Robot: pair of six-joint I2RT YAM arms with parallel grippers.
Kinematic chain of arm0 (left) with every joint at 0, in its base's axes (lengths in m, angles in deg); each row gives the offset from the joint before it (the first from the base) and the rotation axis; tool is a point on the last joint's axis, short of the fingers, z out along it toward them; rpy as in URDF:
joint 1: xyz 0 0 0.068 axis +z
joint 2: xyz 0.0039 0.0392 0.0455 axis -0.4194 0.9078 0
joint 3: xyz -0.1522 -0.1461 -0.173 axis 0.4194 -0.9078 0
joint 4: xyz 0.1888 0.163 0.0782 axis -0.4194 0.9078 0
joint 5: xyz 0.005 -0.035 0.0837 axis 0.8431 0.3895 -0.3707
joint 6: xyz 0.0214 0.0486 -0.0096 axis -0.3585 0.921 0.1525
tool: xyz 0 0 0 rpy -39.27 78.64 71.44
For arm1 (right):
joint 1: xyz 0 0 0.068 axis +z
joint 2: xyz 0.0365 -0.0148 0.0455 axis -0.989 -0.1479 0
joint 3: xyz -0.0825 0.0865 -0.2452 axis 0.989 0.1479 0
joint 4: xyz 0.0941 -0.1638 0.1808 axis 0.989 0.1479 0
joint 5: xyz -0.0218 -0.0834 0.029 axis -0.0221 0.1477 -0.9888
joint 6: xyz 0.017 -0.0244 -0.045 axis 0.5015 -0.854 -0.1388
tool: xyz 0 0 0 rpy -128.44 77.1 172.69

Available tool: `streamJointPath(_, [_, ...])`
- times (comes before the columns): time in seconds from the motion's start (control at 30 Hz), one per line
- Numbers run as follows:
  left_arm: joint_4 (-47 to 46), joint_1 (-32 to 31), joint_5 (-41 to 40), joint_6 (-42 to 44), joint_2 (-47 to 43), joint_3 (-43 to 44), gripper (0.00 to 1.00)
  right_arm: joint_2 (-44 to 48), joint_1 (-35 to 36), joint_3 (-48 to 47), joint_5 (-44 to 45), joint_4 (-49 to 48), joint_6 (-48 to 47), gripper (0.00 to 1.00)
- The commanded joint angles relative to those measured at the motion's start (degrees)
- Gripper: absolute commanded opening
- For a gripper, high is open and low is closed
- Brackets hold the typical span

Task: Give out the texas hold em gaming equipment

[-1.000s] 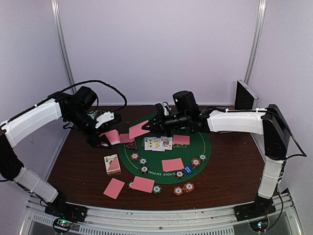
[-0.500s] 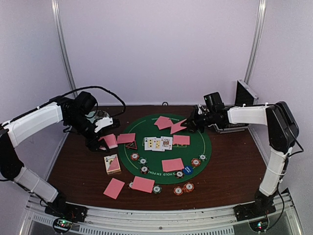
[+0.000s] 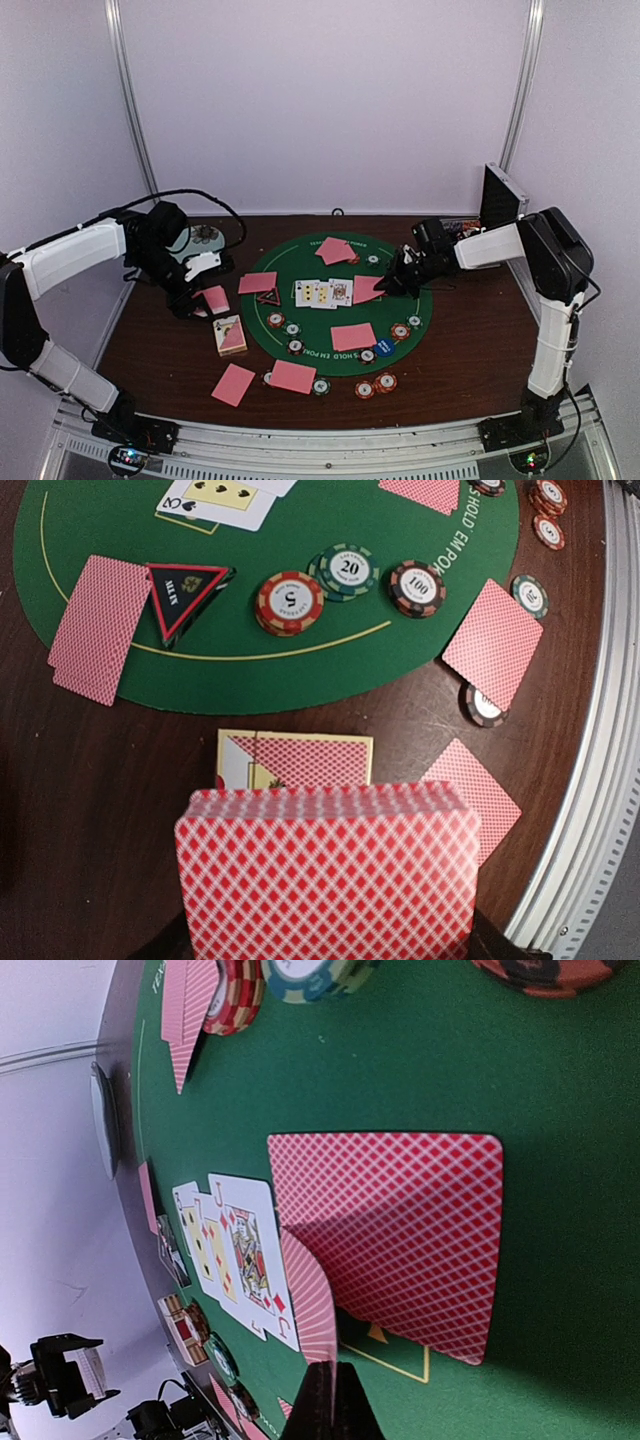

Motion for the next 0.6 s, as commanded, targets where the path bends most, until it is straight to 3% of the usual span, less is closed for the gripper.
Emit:
streamJointPath(0.0, [-2.36, 1.23, 1.80, 1.28, -1.45, -1.27, 0.00, -0.91, 0.27, 1.63, 2.02, -1.61, -1.17, 0.00])
streamJointPath(0.1, [-2.76, 1.74, 2.16, 1.31, -1.62, -2.09, 0.00, -0.95, 0.35, 1.36, 3.67, 1.31, -3.39, 0.02])
streamJointPath(0.3, [-3.52, 2.45, 2.18, 1.76, -2.47, -4.24, 0.00, 2.07, 0.68, 1.38, 7.21, 6.72, -6.52, 0.35])
streamJointPath(0.57, [-4.37, 5.77, 1.53, 3.69, -3.73, -7.79, 0.00, 8.58, 2.02, -0.98, 10.86, 14.34, -9.72, 0.69])
